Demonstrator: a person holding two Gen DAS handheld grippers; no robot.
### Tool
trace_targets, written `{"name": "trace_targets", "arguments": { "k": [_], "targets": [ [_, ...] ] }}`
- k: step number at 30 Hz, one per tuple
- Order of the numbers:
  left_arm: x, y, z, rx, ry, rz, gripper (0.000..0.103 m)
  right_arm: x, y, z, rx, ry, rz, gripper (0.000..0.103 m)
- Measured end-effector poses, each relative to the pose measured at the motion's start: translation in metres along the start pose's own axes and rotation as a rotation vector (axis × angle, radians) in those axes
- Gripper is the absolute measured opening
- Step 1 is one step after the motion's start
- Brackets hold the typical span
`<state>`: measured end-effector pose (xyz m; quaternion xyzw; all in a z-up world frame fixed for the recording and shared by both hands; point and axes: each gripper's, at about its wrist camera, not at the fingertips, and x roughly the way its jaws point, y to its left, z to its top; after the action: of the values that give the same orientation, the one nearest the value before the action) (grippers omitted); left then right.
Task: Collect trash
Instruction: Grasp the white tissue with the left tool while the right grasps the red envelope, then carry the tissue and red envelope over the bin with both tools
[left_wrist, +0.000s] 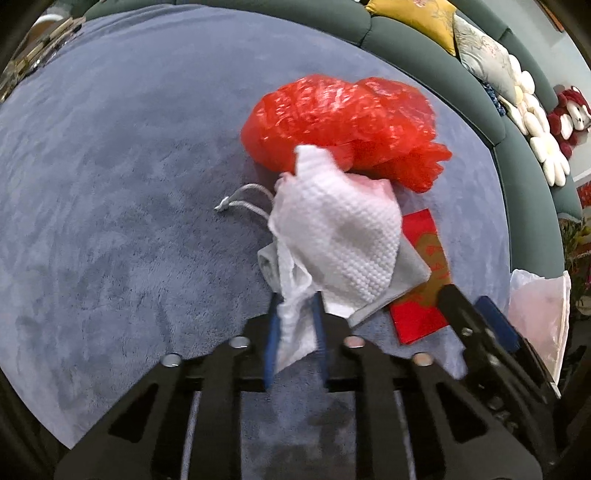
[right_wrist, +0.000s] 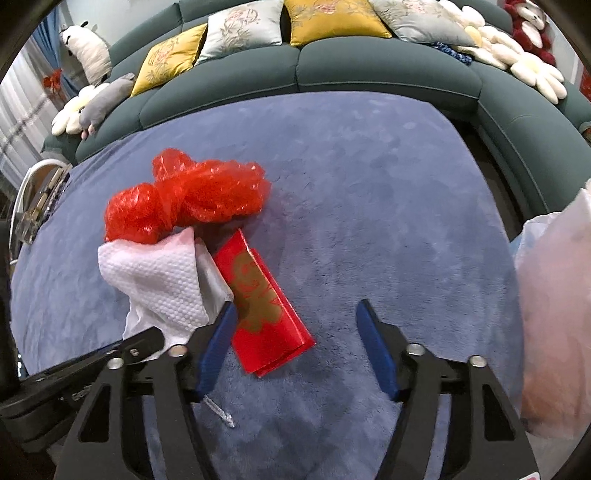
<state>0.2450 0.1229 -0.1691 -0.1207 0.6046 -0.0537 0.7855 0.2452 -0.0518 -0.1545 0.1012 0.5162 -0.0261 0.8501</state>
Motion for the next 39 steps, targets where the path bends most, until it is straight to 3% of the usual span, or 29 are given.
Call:
{"name": "trace_targets", "arguments": {
  "k": [8, 14, 28, 39],
  "targets": [
    [-0.007, -0.005, -0.003, 0.018, -0.010, 0.000, 0.005, -0.001, 0.009, -0.008, -0.025, 0.027, 0.031, 0.017],
    [-0.019, -0.008, -0.010, 0.022, -0.024, -0.002, 0.005, -0.022, 0.015, -0.017, -0.038, -0.003, 0.070, 0.007],
    [-0.078, -0.052, -0.032, 0.121, -0.121, -0.074, 0.004, -0.104, -0.017, -0.023, 0.034, -0.164, 0.062, 0.005],
    [-0.120, -0.122, -0.058, 0.258, -0.190, -0.137, 0.004, -0.170, -0.060, -0.030, 0.101, -0.299, 0.048, 0.005]
  ]
}}
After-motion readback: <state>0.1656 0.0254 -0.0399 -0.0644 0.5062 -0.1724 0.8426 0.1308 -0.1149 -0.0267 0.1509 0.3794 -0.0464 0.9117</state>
